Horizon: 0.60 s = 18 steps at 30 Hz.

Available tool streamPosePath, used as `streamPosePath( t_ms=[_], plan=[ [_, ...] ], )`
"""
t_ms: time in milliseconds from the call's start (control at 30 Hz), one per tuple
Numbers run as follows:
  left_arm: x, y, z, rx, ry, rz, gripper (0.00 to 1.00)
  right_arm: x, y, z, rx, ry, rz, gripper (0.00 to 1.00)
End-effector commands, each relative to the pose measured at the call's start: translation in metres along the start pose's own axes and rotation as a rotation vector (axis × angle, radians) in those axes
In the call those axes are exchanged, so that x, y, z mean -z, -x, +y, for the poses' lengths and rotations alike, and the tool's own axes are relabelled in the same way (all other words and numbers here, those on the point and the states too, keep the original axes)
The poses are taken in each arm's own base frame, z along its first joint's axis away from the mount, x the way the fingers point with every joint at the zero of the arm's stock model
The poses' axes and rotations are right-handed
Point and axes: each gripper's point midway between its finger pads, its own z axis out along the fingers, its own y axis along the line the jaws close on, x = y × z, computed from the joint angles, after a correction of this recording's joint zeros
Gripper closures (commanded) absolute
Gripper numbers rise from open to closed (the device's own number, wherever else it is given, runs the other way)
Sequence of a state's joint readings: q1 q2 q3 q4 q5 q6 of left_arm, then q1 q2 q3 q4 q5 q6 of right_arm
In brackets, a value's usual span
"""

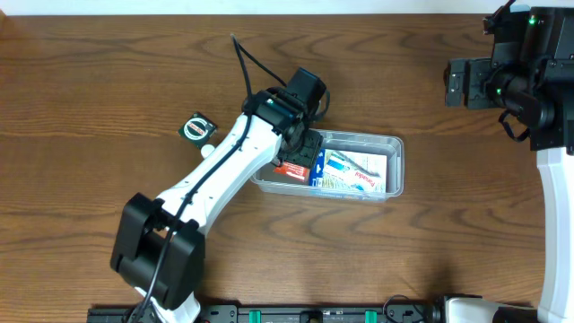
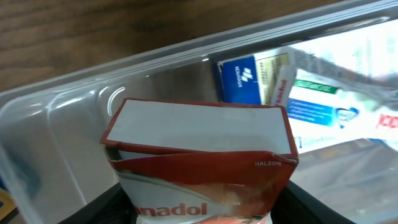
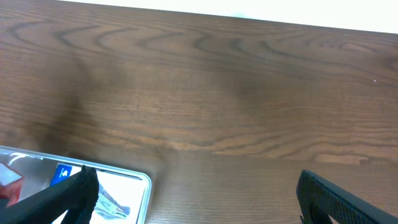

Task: Pack container
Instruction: 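Lower the red box upright into the container's left end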

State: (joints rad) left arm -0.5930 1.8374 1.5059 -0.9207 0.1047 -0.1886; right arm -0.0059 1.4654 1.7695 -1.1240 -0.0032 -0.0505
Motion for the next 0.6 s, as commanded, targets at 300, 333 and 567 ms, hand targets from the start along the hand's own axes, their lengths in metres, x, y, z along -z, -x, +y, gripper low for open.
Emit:
streamPosePath(
  t_ms=[300, 333, 567],
  plan=[
    [-0.030, -0.009, 0.004, 0.018, 0.031, 0.083, 0.35, 0.000, 0.000, -0.003, -0.021, -0.011, 0.000, 0.01],
    [-0.032, -0.009, 0.005, 0.018, 0.032, 0.087, 0.35, 0.000, 0.000, -0.003, -0.021, -0.011, 0.001, 0.01],
    [-0.043, -0.011, 0.006, 0.019, 0.038, 0.110, 0.34, 0.000, 0.000, -0.003, -0.021, -0.011, 0.001, 0.01]
  ],
)
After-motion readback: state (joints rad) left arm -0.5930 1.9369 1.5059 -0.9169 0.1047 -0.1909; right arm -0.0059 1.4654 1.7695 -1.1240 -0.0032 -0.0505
